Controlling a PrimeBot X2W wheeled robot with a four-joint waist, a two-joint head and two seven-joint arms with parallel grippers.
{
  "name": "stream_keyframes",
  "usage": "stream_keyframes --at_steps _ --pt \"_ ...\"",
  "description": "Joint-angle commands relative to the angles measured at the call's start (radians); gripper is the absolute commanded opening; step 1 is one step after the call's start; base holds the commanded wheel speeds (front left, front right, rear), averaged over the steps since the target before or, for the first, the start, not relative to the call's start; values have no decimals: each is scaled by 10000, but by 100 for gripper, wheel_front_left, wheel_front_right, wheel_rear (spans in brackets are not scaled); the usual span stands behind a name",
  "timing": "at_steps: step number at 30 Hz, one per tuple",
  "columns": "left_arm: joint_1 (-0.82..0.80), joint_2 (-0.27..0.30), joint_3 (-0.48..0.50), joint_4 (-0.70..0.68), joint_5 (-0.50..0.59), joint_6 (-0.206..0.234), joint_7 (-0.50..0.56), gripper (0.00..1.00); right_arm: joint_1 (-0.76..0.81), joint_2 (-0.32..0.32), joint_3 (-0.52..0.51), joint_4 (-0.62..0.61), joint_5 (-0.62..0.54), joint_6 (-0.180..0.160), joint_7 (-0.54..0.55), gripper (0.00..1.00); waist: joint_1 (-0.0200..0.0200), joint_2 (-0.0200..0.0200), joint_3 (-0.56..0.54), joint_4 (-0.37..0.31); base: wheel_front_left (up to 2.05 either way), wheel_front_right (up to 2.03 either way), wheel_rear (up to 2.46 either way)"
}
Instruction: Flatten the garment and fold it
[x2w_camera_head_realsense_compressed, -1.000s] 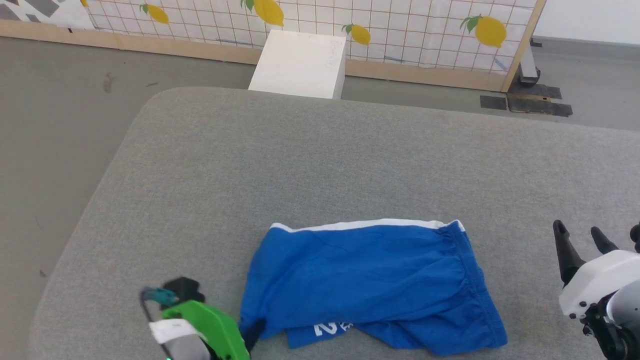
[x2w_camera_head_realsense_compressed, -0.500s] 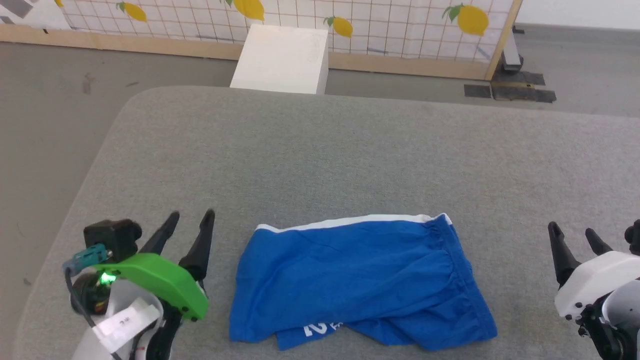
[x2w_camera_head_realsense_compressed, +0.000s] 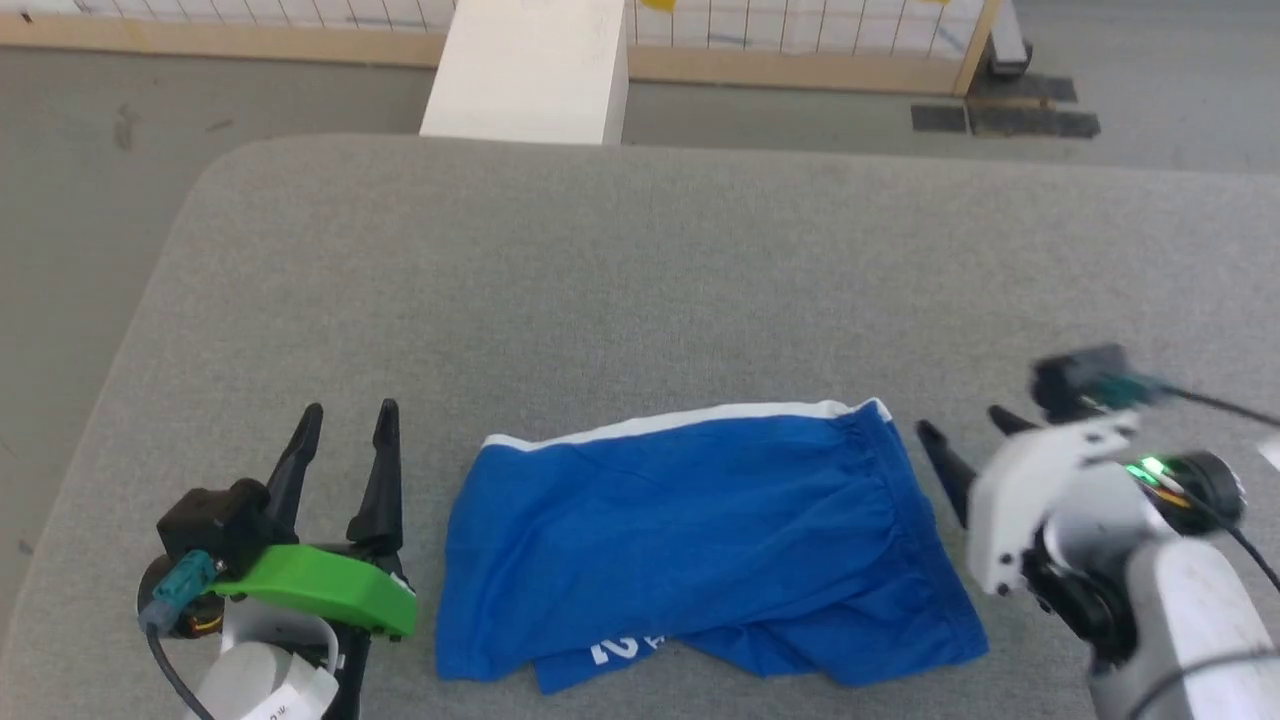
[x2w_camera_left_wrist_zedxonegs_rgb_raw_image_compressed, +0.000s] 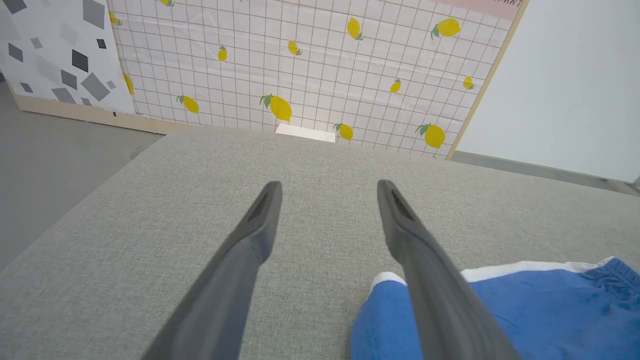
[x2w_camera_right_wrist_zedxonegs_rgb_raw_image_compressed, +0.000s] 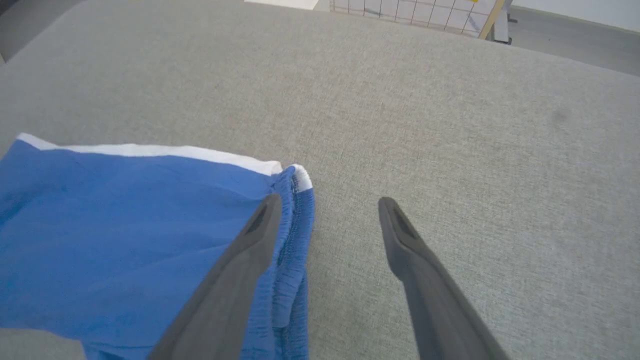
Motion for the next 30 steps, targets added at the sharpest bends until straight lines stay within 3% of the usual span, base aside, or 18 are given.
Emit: stream_keyframes --at_steps 1,9,20,21,22,30 --pt "-153 -83 29 36 72 -13 -106 100 -401 -158 264 204 -24 -13 379 100 0 0 285 126 0 0 0" --pt "-611 -290 22 273 150 -170 -306 100 -1857 -911 1739 1376 -161 -13 1854 100 0 0 959 684 0 0 0" --pt "-716 -503 91 598 164 -347 -377 100 -1946 -1247 2355 2442 142 -13 2133 100 0 0 1178 885 0 0 0" --pt "-721 -512 100 617 163 -363 -379 100 -1952 -1264 2291 2472 137 -13 2099 27 0 0 1170 862 0 0 0" --pt "-730 -519 107 626 172 -379 -381 100 -1956 -1280 2279 2494 157 -13 2067 0 0 0 1157 840 0 0 0" --pt "-689 -596 104 749 219 -447 -388 100 -1880 -1257 1035 2116 313 -13 1293 0 0 0 928 639 0 0 0"
